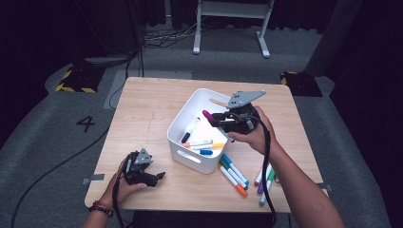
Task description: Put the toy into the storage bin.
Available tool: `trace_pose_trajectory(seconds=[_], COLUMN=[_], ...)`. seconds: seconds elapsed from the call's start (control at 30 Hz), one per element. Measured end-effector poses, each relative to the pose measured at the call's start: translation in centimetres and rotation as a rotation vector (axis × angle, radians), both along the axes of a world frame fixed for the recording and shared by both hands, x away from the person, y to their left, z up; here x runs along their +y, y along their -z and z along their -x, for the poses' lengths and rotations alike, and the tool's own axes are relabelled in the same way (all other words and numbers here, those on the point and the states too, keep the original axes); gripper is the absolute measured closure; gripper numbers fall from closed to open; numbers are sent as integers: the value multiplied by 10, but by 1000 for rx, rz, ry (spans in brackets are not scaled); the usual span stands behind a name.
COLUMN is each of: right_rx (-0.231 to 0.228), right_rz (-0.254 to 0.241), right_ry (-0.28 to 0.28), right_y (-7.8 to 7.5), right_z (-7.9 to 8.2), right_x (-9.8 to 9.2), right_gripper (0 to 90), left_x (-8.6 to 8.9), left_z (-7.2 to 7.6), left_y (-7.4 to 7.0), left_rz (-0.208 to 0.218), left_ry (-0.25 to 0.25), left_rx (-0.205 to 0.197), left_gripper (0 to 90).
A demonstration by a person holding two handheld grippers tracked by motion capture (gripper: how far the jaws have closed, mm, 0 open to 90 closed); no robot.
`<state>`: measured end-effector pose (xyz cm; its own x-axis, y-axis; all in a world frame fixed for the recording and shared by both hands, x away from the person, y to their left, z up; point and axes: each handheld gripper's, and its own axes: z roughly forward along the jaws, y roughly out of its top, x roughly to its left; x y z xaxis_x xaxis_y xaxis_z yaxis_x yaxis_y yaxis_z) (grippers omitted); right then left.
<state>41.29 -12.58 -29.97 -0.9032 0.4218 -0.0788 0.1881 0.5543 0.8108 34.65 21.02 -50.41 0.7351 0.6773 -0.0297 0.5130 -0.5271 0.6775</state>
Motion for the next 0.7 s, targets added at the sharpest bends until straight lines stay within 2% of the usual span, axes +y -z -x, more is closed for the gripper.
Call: trace_pose_trajectory(seconds=[0.3, 0.37, 0.4, 0.7], right_rx=[28, 32, 53, 121], right_rz=[38, 64, 74, 225], right_ry=[-29, -35, -36, -58], right_y=[10, 14, 17, 42], right_z=[-10, -13, -14, -21], right_x=[31, 36, 39, 64], right_gripper=[750, 749, 749, 749], left_x=[0, 0, 0, 0], left_z=[0, 0, 0, 0], left_y=[0, 0, 0, 0], left_rz=[0, 0, 0, 0], left_ry=[-1, 0, 0, 0], left_rx=[-1, -1, -1, 0], left_gripper=[145, 144, 144, 144])
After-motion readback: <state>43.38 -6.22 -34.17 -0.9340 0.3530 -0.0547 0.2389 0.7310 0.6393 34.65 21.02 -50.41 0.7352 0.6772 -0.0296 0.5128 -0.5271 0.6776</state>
